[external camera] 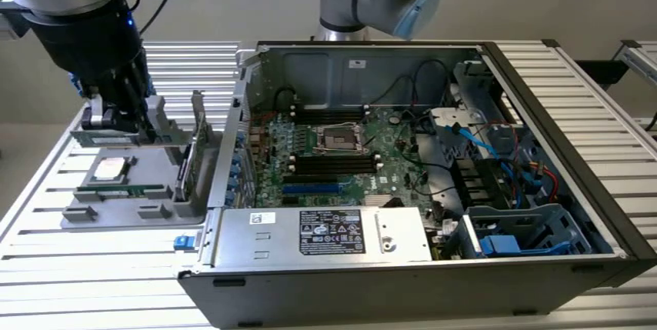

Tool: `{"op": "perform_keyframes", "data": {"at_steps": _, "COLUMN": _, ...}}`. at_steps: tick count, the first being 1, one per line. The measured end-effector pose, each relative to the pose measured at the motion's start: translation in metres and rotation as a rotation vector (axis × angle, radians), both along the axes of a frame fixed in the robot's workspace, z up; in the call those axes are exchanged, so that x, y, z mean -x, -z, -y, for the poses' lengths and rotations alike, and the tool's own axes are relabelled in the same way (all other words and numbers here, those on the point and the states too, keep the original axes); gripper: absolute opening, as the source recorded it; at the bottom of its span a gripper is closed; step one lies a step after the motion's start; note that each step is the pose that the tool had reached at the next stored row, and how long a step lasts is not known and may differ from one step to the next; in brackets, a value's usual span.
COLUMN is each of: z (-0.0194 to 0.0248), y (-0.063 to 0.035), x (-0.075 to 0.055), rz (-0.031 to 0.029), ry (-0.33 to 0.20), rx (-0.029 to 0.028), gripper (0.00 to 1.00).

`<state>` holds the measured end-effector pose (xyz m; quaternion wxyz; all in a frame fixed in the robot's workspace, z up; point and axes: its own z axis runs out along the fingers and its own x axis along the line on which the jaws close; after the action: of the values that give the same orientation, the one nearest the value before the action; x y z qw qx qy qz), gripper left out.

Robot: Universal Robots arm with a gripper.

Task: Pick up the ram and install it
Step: 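Pick up the ram and move it above insertion slot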

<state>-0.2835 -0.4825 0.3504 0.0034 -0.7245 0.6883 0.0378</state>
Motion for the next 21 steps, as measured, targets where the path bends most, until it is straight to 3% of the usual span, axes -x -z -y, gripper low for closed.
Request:
{"op": "perform_keyframes", "data": {"at_steps": 6, "z": 0.0000, "y": -0.0149, "x": -0.023, "rz": 0.0000, "ry": 0.000, "rx": -0.0108, "gripper": 0.13}}
{"op": "perform_keyframes", "data": {"at_steps": 11, "z": 0.0000, "y": -0.0262, "x": -0.046, "rz": 0.0000, "ry": 0.000, "rx": -0.0250, "gripper": 0.13}}
{"op": "perform_keyframes", "data": {"at_steps": 16, "z": 0.0000, "y": -0.0316, "x": -0.069, "rz": 0.0000, "ry": 0.000, "rx": -0.0408, "gripper": 0.13}}
{"op": "perform_keyframes", "data": {"at_steps": 21, "z": 0.0000, "y": -0.0334, "x": -0.091, "rz": 0.0000, "ry": 0.000, "rx": -0.0497, "gripper": 0.13}}
